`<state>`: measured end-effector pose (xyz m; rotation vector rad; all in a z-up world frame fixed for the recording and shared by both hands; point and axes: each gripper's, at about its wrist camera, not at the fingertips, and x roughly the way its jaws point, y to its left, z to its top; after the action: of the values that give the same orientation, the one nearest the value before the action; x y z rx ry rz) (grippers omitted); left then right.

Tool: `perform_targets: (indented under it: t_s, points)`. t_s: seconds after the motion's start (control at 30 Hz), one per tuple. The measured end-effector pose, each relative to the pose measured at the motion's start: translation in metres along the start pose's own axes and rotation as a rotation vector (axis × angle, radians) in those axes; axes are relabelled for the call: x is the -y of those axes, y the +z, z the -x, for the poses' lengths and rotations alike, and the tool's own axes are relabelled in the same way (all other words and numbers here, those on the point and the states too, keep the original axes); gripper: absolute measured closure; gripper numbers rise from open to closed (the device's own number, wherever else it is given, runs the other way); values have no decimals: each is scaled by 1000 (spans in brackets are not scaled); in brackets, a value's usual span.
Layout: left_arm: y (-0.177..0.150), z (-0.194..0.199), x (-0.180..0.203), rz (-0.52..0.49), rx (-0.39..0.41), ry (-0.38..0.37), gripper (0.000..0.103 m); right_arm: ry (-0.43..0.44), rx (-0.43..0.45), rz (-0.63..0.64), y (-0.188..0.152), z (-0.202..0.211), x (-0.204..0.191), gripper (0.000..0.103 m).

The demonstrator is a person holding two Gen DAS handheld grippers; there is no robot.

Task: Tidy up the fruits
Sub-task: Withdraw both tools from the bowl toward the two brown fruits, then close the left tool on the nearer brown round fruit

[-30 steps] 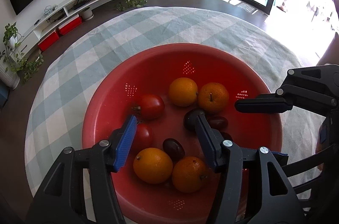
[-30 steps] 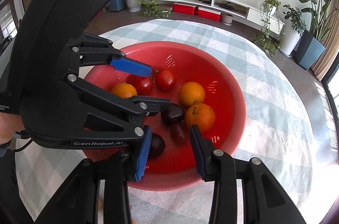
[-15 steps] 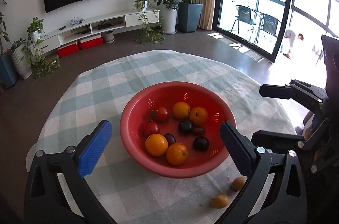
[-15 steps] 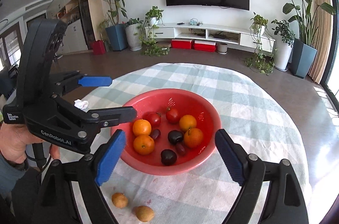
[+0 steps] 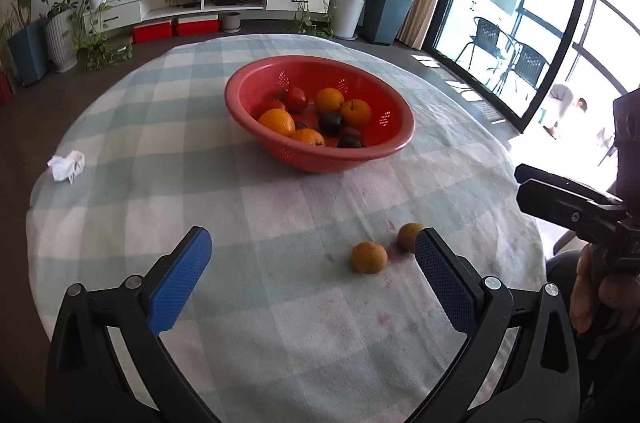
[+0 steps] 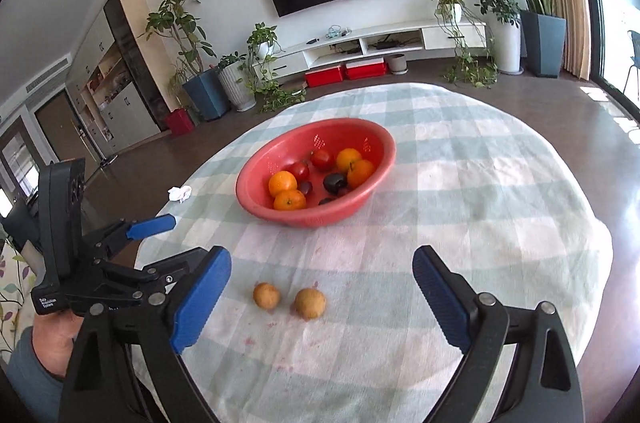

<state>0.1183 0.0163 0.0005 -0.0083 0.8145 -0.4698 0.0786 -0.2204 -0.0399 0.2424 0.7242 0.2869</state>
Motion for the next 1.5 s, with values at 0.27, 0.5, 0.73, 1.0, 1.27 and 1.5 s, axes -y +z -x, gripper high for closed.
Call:
perform_targets:
  t_s: [0.27, 0.5, 0.73, 1.0, 1.27, 1.5]
  points:
    - [-28, 0, 8, -4, -35, 3, 0, -27, -100, -56, -40, -7, 2, 8]
    - [-26, -4, 15, -55, -48, -4, 0, -30, -103, -38, -49, -7, -5, 8]
    - [-24, -19, 21, -97, -79, -8, 0, -36, -117, -43, -53, -10, -3, 8]
    - [-12, -44, 29, -182, -120, -16, 0, -46, -114, -42, -54, -11, -1, 8]
    - [-3, -66, 37, -256, -162, -38, 8, -51, -115, -38, -55, -11, 1, 8]
    - [-3, -78, 39, -283, -193, -61, 38, -57, -112, -31, -55, -13, 4, 10]
